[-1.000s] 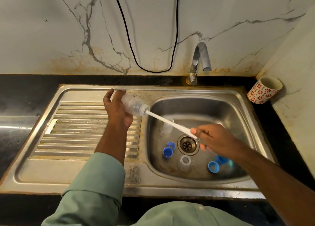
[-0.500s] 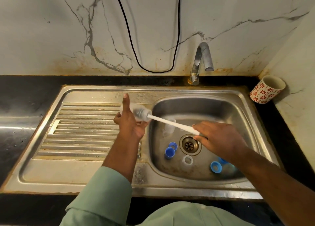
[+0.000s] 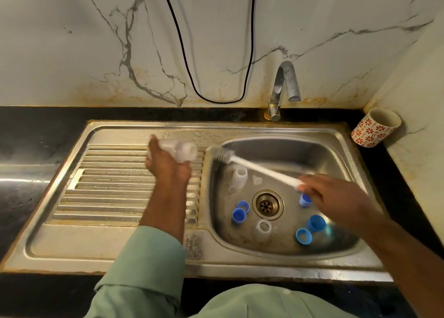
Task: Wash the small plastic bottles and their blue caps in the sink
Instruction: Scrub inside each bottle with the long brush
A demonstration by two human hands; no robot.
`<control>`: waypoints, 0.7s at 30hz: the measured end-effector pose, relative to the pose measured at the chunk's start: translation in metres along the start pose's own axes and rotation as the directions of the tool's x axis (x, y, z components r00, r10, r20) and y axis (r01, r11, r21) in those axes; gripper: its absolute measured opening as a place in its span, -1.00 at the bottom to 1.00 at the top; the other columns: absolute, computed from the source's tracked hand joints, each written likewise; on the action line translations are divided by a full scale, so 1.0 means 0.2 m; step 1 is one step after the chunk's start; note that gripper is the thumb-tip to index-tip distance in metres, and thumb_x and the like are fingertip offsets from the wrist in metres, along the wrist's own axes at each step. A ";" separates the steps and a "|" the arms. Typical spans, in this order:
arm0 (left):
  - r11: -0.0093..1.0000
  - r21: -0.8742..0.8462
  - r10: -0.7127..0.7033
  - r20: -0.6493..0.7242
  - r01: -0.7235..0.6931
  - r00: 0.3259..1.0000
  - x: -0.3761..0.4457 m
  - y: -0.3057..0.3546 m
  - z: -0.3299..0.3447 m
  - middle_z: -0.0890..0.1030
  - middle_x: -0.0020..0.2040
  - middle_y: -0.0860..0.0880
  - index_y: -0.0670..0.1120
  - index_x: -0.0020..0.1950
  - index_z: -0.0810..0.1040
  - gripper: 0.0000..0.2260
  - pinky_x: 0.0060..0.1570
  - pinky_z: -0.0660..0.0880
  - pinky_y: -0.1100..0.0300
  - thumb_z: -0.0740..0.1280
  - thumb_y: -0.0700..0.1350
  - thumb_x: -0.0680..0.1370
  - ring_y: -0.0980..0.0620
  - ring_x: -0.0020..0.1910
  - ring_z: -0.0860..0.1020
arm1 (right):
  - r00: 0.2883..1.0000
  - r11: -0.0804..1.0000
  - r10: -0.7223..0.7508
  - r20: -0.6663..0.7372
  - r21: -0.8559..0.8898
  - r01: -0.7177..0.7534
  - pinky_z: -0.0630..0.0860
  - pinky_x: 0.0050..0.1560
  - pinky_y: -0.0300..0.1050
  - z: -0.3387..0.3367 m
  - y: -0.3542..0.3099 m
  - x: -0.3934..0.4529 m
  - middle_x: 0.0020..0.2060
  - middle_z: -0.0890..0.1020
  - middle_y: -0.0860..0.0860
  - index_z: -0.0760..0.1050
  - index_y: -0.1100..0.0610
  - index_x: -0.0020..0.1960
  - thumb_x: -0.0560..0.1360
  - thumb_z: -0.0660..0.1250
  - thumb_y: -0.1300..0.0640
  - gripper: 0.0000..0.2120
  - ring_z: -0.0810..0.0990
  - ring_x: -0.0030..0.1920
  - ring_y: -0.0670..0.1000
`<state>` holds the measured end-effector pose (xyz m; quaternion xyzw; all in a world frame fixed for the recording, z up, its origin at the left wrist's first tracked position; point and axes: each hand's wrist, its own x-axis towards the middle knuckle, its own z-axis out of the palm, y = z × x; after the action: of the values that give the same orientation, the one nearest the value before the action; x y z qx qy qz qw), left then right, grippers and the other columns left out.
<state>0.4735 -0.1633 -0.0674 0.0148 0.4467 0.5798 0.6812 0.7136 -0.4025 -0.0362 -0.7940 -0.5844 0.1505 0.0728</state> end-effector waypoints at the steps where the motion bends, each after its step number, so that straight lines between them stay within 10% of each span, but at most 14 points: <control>1: 0.998 -0.017 0.062 -0.057 -0.063 0.996 0.02 0.05 0.00 0.50 0.28 -0.17 -0.01 0.39 0.35 -0.37 -0.13 0.64 -0.12 0.52 0.11 0.43 -0.19 0.10 0.60 | 0.997 0.998 0.039 -0.066 0.050 -0.036 0.45 -0.05 -0.13 -0.02 0.05 -0.03 -0.01 0.60 -0.19 0.51 -0.14 0.23 0.62 0.15 -0.07 -0.75 0.59 0.00 -0.05; 6: 0.985 0.137 0.095 0.074 -0.105 0.993 -0.08 0.08 0.04 0.43 0.34 -0.18 0.07 0.47 0.25 -0.24 -0.02 0.61 -0.12 0.54 0.19 0.39 -0.11 0.14 0.53 | 0.970 0.989 -0.012 -0.241 0.141 0.048 0.53 -0.20 -0.19 -0.07 0.06 -0.09 -0.13 0.55 -0.17 0.56 -0.04 0.25 0.49 0.19 -0.15 -0.59 0.57 -0.21 -0.15; 21: 0.920 0.224 0.312 0.082 -0.322 0.947 -0.19 -0.07 0.04 0.42 0.24 -0.04 0.21 0.43 0.25 -0.27 0.05 0.61 0.00 0.57 -0.09 0.40 -0.07 0.16 0.52 | 0.998 0.995 -0.065 -0.005 0.081 0.065 0.42 -0.24 -0.24 -0.02 -0.22 -0.10 -0.24 0.46 -0.12 0.38 -0.15 0.40 0.64 0.09 -0.08 -0.65 0.47 -0.25 -0.13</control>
<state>0.4928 -0.1937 -0.0484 0.1799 0.4882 0.6252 0.5817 0.6697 -0.4077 -0.0169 -0.7713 -0.6031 0.1705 0.1105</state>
